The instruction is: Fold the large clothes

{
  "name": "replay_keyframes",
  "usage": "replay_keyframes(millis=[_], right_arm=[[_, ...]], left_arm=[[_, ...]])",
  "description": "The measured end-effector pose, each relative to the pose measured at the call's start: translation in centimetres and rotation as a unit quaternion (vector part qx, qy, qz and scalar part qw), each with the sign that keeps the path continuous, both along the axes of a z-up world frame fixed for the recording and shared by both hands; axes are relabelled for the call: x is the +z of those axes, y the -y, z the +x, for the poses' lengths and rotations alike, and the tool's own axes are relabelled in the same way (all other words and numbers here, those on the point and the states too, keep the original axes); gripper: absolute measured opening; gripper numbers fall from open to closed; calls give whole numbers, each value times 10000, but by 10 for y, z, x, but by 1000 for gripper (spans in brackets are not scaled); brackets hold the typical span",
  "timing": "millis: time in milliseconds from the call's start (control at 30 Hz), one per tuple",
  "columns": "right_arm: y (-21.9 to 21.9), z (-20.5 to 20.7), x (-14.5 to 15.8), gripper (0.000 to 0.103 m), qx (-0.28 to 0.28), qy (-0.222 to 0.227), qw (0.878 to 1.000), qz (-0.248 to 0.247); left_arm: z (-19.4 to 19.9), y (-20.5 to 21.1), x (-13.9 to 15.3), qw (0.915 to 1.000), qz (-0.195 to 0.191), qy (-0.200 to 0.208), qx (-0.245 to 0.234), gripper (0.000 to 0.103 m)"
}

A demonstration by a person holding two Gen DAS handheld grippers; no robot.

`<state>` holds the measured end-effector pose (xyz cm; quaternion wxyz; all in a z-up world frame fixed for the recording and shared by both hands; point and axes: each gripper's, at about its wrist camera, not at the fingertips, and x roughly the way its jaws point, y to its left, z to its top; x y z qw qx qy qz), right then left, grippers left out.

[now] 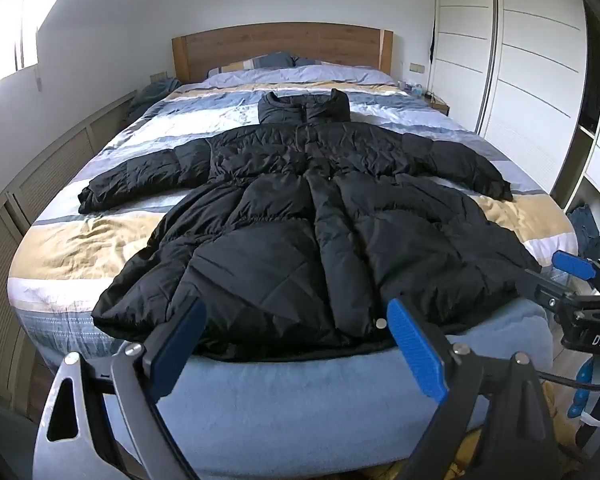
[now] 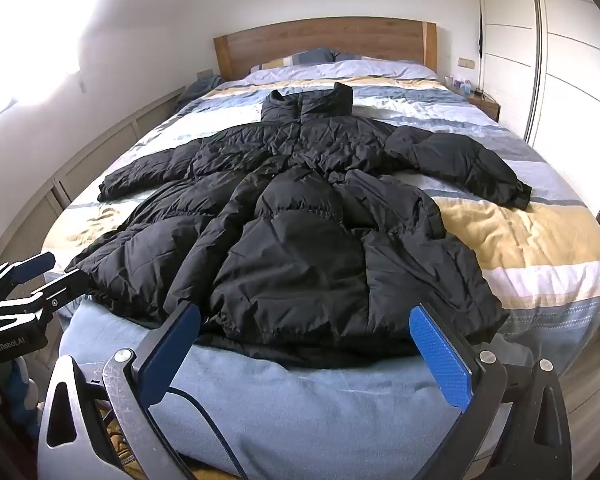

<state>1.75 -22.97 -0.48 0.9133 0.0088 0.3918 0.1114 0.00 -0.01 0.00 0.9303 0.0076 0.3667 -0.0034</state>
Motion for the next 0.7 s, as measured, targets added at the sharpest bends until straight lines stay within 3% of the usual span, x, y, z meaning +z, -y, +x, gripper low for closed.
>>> replay_keyframes(millis=[700], right_arm=[[-1,11,-11,103,17,-114,9999,-14]], left_arm=[[15,3,-11,9997,-95,-212,-42,93]])
